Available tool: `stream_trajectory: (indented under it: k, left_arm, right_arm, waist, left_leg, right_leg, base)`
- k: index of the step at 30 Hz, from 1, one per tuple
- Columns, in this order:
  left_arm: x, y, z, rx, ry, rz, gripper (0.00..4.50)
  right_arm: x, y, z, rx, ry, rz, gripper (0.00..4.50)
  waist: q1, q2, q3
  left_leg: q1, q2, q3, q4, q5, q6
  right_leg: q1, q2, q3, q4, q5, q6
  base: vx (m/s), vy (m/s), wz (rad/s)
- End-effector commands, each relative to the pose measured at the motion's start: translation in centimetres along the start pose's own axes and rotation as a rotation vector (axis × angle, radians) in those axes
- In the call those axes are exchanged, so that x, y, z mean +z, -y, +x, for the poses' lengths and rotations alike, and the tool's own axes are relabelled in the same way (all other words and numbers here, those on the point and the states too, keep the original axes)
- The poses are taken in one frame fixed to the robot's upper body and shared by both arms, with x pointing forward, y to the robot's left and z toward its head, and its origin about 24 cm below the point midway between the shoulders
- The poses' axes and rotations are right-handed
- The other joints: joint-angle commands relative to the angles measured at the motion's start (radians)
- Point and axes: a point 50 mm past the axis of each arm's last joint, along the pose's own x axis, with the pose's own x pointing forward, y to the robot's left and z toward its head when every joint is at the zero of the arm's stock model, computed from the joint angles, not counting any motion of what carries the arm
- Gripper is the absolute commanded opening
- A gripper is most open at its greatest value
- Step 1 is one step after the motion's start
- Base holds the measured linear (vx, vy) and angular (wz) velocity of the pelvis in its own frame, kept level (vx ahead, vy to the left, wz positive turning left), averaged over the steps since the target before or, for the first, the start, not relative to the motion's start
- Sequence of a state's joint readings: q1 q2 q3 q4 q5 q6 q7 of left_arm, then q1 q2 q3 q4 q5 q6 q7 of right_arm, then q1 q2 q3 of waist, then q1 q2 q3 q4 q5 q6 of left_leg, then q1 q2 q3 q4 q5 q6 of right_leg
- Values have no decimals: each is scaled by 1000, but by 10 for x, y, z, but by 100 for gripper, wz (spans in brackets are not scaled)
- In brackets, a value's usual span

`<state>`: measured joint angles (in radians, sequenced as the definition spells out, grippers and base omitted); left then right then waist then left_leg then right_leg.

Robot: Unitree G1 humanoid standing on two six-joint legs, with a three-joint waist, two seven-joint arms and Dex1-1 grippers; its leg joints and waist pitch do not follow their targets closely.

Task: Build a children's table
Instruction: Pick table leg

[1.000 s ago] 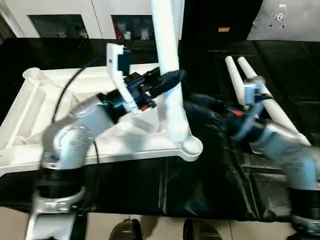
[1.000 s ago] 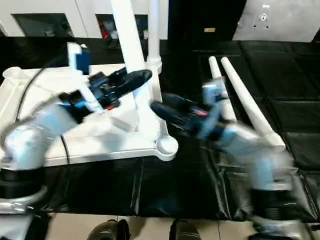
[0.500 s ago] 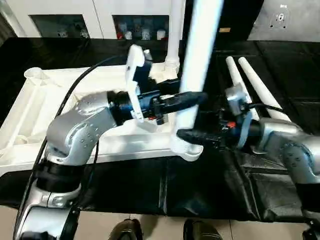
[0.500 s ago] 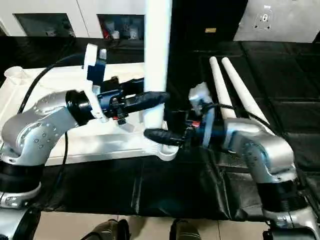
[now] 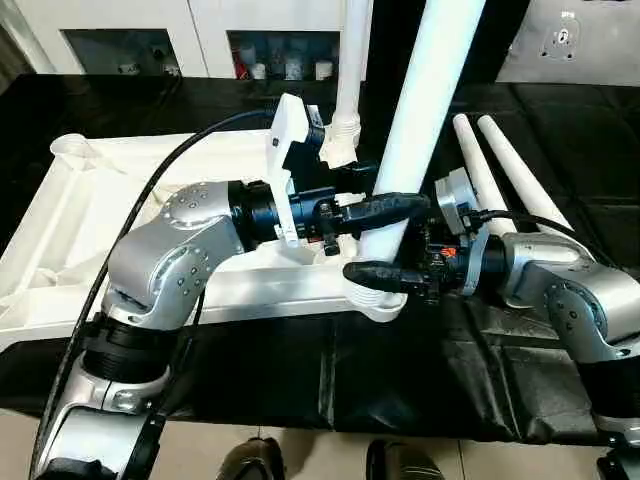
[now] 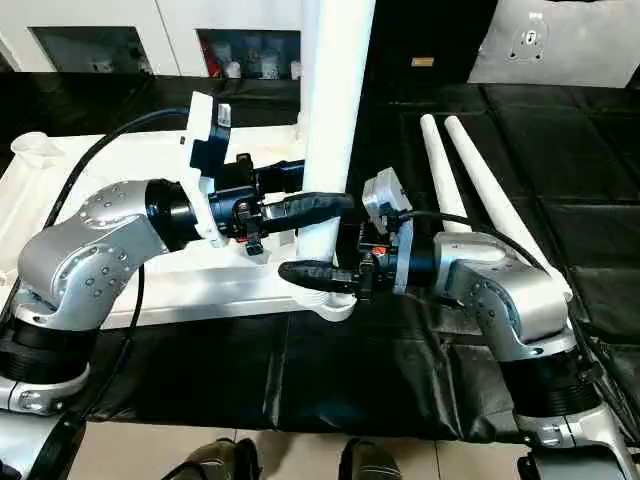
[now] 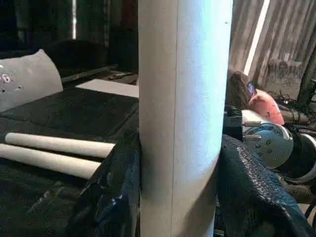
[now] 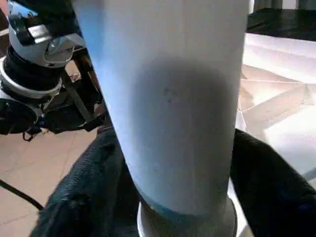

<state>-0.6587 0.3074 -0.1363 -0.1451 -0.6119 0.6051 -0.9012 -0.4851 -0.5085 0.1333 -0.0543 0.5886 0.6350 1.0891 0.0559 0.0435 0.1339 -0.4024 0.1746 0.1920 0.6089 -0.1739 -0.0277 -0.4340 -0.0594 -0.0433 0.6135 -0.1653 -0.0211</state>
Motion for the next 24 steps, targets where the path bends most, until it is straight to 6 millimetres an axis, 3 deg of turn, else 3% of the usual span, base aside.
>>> stream_trajectory:
  k: [1,12,24]
  left_arm:
    - [3,1,2,-19,-8,31,188]
    - [0,4,3,-30,-12,21,188]
    - [1,1,1,-5,-5,18,188]
  right_arm:
    - [3,-1,3,17,-9,-25,300]
    - [3,-1,5,24,0,-33,206]
    - [3,-1,4,29,-2,-36,198]
  waist:
    - [1,-23,-93]
    - [1,-22,-93]
    - [1,-20,-92]
  left_leg:
    - [19,40,-19,-53,-59,102]
    - [19,41,-20,-53,-60,105]
    - [20,41,-20,-54,-61,104]
  right_leg:
    - [73,-66,42,-65,-178,-224]
    - [72,-66,42,-64,-171,-231]
    - [72,-66,42,-64,-167,-232]
  base:
    - [0,0,0]
    - [0,0,0]
    - [0,0,0]
